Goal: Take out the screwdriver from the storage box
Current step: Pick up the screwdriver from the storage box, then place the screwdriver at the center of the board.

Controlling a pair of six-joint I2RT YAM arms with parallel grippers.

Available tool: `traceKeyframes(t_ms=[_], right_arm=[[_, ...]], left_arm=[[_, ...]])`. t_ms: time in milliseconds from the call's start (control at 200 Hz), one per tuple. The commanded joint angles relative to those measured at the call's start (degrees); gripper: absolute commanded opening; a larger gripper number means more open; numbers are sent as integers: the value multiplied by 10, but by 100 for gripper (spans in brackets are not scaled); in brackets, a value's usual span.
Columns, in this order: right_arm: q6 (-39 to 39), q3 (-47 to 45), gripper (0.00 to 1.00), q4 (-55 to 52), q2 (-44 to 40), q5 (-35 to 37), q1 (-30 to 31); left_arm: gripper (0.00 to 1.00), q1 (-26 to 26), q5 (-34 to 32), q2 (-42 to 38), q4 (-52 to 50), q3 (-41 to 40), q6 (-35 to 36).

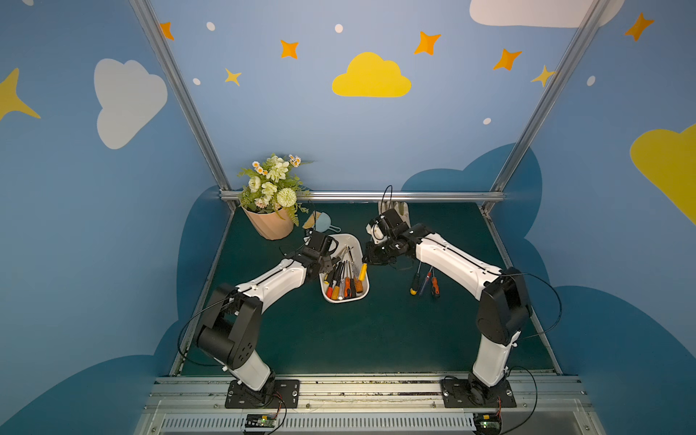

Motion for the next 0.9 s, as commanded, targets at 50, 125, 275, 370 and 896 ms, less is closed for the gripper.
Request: traceKeyframes(t_ms=[50,125,275,370,896], right_arm=[[-69,1,0,-102,-11,50,-44],[-88,10,0,-138,7,65,-65],[-108,29,0,-191,56,94,-93],[-110,35,0,-203,79,104,-103],[-136,92,0,-232,189,145,-126]], left_arm=[[2,5,-10,-13,29,28,-3],[2,6,-10,-13,29,27,-3],[2,6,-10,-13,29,27,-3],[2,6,-8,-14,30,27,-3],[2,7,-1,-14,30,29,-1]])
